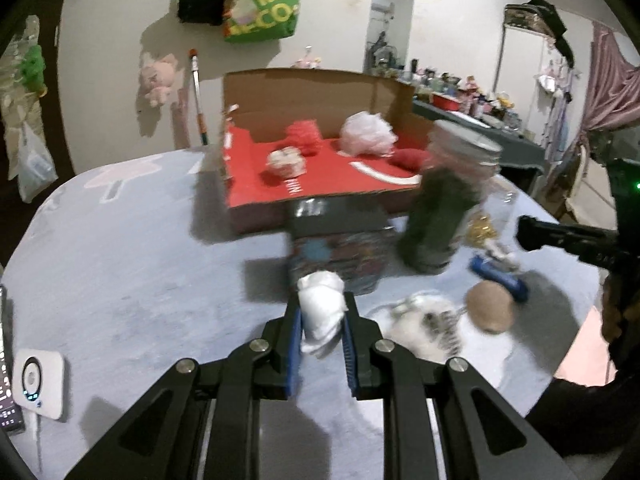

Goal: Organize soft objects
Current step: 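Carry the white cloth and black pompom in both grippers into the box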

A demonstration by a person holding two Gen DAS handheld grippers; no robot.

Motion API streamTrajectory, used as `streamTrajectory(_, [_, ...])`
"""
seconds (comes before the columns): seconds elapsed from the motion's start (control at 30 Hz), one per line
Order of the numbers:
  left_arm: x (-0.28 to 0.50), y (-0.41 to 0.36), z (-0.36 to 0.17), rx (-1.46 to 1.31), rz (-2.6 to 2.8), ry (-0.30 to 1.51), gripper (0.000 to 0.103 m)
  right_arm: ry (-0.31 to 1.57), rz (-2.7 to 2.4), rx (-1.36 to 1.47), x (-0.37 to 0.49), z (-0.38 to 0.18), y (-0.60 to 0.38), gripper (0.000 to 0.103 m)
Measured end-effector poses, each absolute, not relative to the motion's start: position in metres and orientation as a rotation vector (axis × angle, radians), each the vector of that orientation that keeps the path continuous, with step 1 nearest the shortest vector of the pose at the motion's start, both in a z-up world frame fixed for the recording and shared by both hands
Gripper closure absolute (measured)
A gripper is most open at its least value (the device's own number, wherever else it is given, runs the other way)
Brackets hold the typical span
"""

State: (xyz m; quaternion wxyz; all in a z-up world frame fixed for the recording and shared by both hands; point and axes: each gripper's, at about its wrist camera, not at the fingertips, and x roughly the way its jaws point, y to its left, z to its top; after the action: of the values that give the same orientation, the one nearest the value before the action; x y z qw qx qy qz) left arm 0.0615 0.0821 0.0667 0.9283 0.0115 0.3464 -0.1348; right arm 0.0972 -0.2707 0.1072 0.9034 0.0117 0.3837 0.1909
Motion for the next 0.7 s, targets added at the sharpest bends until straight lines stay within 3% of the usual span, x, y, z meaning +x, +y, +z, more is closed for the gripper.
streamTrajectory(0.7, [0.124,0.115,0.065,0.101,-0.315,0.744,0.084,0.82,0.355,-0.065,0.151,0.11,-0.3,0.077])
